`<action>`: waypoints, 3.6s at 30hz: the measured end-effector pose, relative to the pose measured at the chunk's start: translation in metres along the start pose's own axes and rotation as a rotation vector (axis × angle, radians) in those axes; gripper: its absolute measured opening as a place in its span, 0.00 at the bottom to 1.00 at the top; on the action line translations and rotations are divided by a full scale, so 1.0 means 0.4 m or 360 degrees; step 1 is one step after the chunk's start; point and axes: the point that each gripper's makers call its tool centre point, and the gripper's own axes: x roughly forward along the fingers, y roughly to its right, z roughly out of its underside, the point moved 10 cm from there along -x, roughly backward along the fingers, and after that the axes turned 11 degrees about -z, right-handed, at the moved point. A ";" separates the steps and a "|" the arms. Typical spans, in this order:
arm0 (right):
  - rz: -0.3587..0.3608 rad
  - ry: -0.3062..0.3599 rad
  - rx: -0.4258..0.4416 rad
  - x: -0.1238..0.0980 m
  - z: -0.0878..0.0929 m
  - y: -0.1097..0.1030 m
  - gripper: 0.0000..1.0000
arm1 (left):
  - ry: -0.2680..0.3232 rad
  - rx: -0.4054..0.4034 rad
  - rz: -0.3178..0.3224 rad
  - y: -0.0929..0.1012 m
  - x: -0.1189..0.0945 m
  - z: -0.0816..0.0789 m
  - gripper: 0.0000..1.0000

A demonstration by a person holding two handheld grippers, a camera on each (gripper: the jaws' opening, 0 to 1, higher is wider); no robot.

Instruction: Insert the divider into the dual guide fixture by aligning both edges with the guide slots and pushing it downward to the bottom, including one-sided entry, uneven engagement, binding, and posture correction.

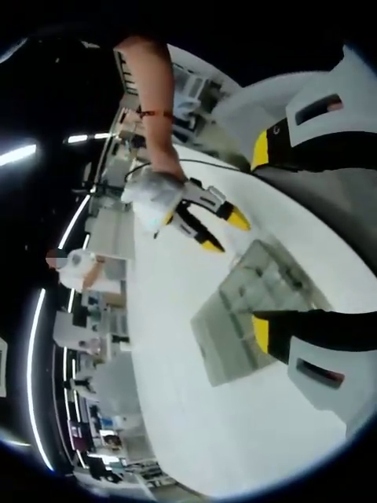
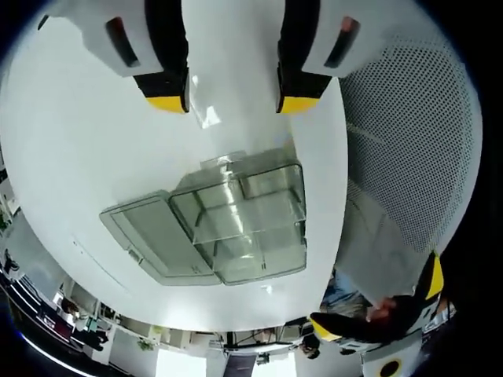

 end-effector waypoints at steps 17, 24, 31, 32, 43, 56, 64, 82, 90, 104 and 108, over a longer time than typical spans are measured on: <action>0.0031 -0.0055 -0.0003 0.027 0.024 0.019 0.39 | -0.0029 -0.0033 -0.0017 -0.005 0.000 0.013 0.70; 0.0015 -0.0031 0.0022 0.026 0.030 0.012 0.33 | -0.0015 -0.0041 -0.0014 -0.002 0.004 0.007 0.70; 0.0034 -0.0069 0.0056 0.027 0.027 0.004 0.28 | -0.0012 -0.0042 -0.0018 -0.001 0.000 0.009 0.69; 0.0035 -0.0070 0.0065 0.026 0.027 0.005 0.28 | -0.0012 -0.0038 -0.0017 0.000 -0.001 0.010 0.69; 0.0066 -0.0076 0.0128 0.021 0.033 -0.011 0.27 | 0.0008 -0.0028 -0.0004 -0.004 -0.003 0.003 0.69; 0.0138 0.0035 0.0199 -0.014 0.033 -0.014 0.27 | 0.0025 -0.0047 0.0014 0.001 0.013 -0.005 0.69; 0.0210 0.0117 0.0223 -0.038 0.012 -0.018 0.27 | 0.0043 -0.0064 0.0017 0.000 0.021 -0.014 0.68; 0.0346 0.0317 0.0214 -0.097 -0.036 -0.057 0.27 | 0.0068 -0.0082 0.0016 0.003 0.018 -0.015 0.67; 0.0354 0.0387 0.0184 -0.101 -0.069 -0.079 0.27 | 0.0078 -0.0118 -0.0002 0.003 0.015 -0.017 0.67; 0.0313 0.0558 0.0118 -0.100 -0.139 -0.115 0.27 | 0.0099 -0.0235 -0.0043 0.000 0.011 -0.014 0.62; 0.0299 0.0563 0.0066 -0.095 -0.158 -0.125 0.27 | 0.0103 -0.0269 -0.0040 0.000 0.010 -0.012 0.61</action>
